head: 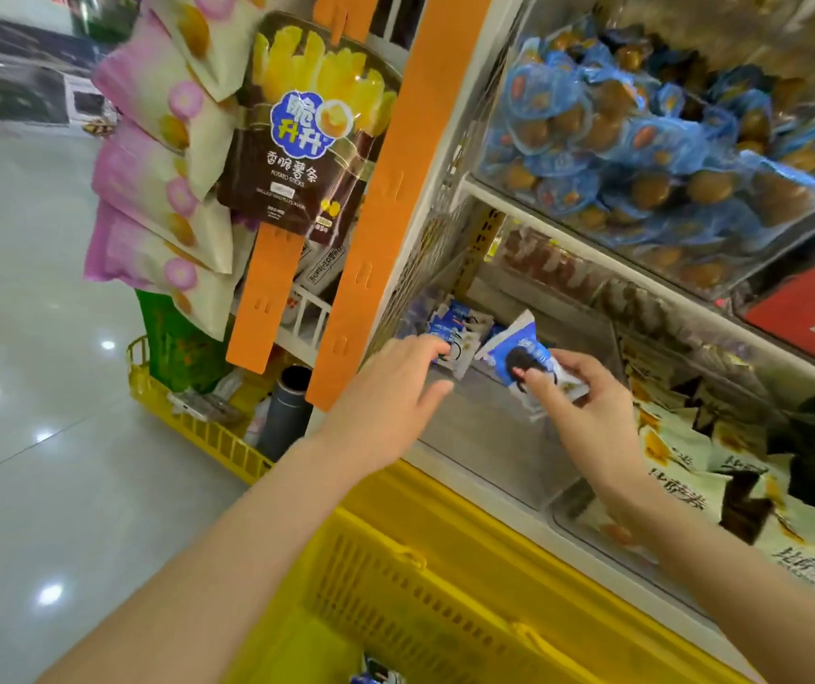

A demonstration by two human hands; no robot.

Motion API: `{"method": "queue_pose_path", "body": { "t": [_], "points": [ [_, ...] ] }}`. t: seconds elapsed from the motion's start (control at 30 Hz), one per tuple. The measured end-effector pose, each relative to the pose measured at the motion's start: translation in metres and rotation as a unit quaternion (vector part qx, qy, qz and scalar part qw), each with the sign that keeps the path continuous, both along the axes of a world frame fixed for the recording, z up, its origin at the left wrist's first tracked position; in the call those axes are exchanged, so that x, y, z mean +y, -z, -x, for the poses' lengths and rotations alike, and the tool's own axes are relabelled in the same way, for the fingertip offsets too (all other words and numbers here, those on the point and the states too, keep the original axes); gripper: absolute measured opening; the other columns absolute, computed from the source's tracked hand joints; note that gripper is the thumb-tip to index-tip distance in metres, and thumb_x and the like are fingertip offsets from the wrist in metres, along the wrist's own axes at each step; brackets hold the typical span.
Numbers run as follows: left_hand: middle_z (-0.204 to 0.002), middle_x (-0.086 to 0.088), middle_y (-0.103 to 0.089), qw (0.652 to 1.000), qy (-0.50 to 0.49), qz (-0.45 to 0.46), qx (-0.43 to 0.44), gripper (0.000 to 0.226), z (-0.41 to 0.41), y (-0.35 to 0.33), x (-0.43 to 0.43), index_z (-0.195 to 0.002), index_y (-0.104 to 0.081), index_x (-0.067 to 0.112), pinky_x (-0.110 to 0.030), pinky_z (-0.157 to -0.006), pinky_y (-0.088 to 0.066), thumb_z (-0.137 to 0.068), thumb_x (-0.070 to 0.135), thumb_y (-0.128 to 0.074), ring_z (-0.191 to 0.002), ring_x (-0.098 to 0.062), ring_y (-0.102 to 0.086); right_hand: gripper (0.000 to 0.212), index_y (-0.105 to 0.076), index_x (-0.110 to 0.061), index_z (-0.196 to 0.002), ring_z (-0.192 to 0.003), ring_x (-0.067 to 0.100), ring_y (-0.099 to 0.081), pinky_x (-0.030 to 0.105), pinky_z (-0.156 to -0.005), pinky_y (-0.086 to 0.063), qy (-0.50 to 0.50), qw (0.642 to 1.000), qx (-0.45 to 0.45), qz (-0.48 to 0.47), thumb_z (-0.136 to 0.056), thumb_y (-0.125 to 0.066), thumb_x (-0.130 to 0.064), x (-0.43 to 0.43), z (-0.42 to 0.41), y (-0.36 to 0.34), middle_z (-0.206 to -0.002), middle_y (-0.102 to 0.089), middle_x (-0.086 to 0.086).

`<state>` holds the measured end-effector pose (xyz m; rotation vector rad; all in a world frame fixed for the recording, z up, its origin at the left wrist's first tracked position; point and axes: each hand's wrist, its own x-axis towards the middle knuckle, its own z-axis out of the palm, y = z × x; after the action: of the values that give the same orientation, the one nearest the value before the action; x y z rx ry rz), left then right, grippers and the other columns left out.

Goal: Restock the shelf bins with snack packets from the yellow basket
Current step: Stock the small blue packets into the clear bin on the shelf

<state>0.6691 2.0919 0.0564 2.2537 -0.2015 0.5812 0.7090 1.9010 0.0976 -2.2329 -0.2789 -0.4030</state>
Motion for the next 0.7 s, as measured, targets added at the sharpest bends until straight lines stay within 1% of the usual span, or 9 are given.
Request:
{"method": "queue_pose_path", "body": {
  "t": [0.07, 0.1, 0.17, 0.2, 0.3, 0.47, 0.53, 0.63, 0.7],
  "points": [
    [-0.126, -0.001, -0.053, 0.999, -0.004, -0.046, 0.009, 0.035, -0.019, 0.005, 0.000, -0.130, -0.044, 0.019, -0.033, -0.095, -0.039, -0.096, 0.030, -0.045, -0.117, -0.019, -0.047, 0.037, -0.057, -0.018, -0.119, -0.091, 0.008, -0.054, 0.018, -0.070, -0.040, 0.034, 0.999, -0.007, 0.014, -0.086, -0.064, -0.032, 0.003, -0.034, -0.001, -0.114, -0.060, -0.002],
    [-0.122, -0.003, -0.055, 0.997, -0.004, -0.072, 0.008, 0.032, -0.026, 0.010, -0.001, -0.127, -0.046, 0.018, -0.033, -0.093, -0.037, -0.097, 0.030, -0.042, -0.114, -0.021, -0.048, 0.037, -0.057, -0.015, -0.119, -0.092, 0.008, -0.052, 0.016, -0.071, -0.039, 0.038, 0.999, 0.002, 0.025, -0.086, -0.065, -0.030, 0.005, -0.050, 0.000, -0.118, -0.059, 0.001],
    [-0.113, -0.003, -0.058, 0.991, -0.003, -0.130, -0.019, 0.027, -0.035, 0.021, -0.004, -0.117, -0.053, 0.016, -0.030, -0.092, -0.028, -0.099, 0.029, -0.038, -0.107, -0.021, -0.049, 0.037, -0.057, -0.010, -0.118, -0.091, 0.007, -0.050, 0.004, -0.066, -0.038, 0.019, 0.997, 0.016, 0.078, -0.085, -0.067, -0.025, 0.010, -0.079, 0.005, -0.121, -0.059, 0.006],
    [-0.110, -0.002, -0.059, 0.987, -0.003, -0.153, -0.039, 0.026, -0.039, 0.027, -0.006, -0.113, -0.055, 0.016, -0.029, -0.094, -0.026, -0.099, 0.029, -0.037, -0.106, -0.020, -0.049, 0.037, -0.058, -0.009, -0.117, -0.092, 0.008, -0.050, 0.003, -0.067, -0.038, 0.000, 0.993, 0.022, 0.114, -0.085, -0.067, -0.024, 0.012, -0.091, 0.008, -0.120, -0.059, 0.007],
    [-0.104, 0.001, -0.063, 0.984, -0.009, -0.161, -0.079, 0.026, -0.047, 0.037, -0.005, -0.107, -0.060, 0.017, -0.031, -0.097, -0.025, -0.098, 0.028, -0.039, -0.102, -0.018, -0.052, 0.038, -0.059, -0.005, -0.115, -0.095, 0.013, -0.053, 0.022, -0.079, -0.042, -0.055, 0.975, 0.031, 0.211, -0.083, -0.070, -0.022, 0.021, -0.121, 0.020, -0.117, -0.061, 0.011],
    [-0.092, 0.001, -0.066, 0.980, -0.001, -0.159, -0.119, 0.019, -0.049, 0.039, -0.001, -0.095, -0.065, 0.016, -0.027, -0.088, -0.023, -0.095, 0.022, -0.047, -0.090, -0.019, -0.057, 0.040, -0.059, -0.006, -0.116, -0.095, 0.010, -0.051, 0.022, -0.079, -0.038, -0.120, 0.958, 0.026, 0.260, -0.081, -0.071, -0.022, 0.039, -0.147, 0.040, -0.113, -0.062, 0.011],
    [-0.090, 0.002, -0.066, 0.979, -0.003, -0.162, -0.127, 0.016, -0.050, 0.040, 0.000, -0.095, -0.065, 0.016, -0.027, -0.086, -0.024, -0.095, 0.020, -0.049, -0.088, -0.018, -0.056, 0.041, -0.058, -0.007, -0.114, -0.097, 0.012, -0.052, 0.023, -0.081, -0.041, -0.137, 0.957, 0.026, 0.256, -0.080, -0.073, -0.025, 0.046, -0.153, 0.047, -0.110, -0.062, 0.010],
    [-0.090, 0.002, -0.066, 0.978, -0.001, -0.165, -0.128, 0.013, -0.050, 0.042, 0.000, -0.094, -0.064, 0.017, -0.027, -0.087, -0.025, -0.093, 0.017, -0.051, -0.087, -0.017, -0.056, 0.038, -0.057, -0.004, -0.108, -0.095, 0.015, -0.054, 0.019, -0.077, -0.041, -0.157, 0.942, 0.021, 0.295, -0.080, -0.072, -0.024, 0.055, -0.159, 0.054, -0.106, -0.062, 0.011],
    [-0.088, 0.002, -0.065, 0.978, -0.004, -0.164, -0.132, 0.012, -0.051, 0.043, 0.000, -0.093, -0.065, 0.017, -0.026, -0.088, -0.025, -0.092, 0.016, -0.053, -0.086, -0.017, -0.056, 0.038, -0.058, -0.004, -0.107, -0.096, 0.019, -0.058, 0.026, -0.081, -0.047, -0.152, 0.933, 0.011, 0.325, -0.081, -0.072, -0.026, 0.058, -0.161, 0.056, -0.106, -0.063, 0.011]
  ]
}}
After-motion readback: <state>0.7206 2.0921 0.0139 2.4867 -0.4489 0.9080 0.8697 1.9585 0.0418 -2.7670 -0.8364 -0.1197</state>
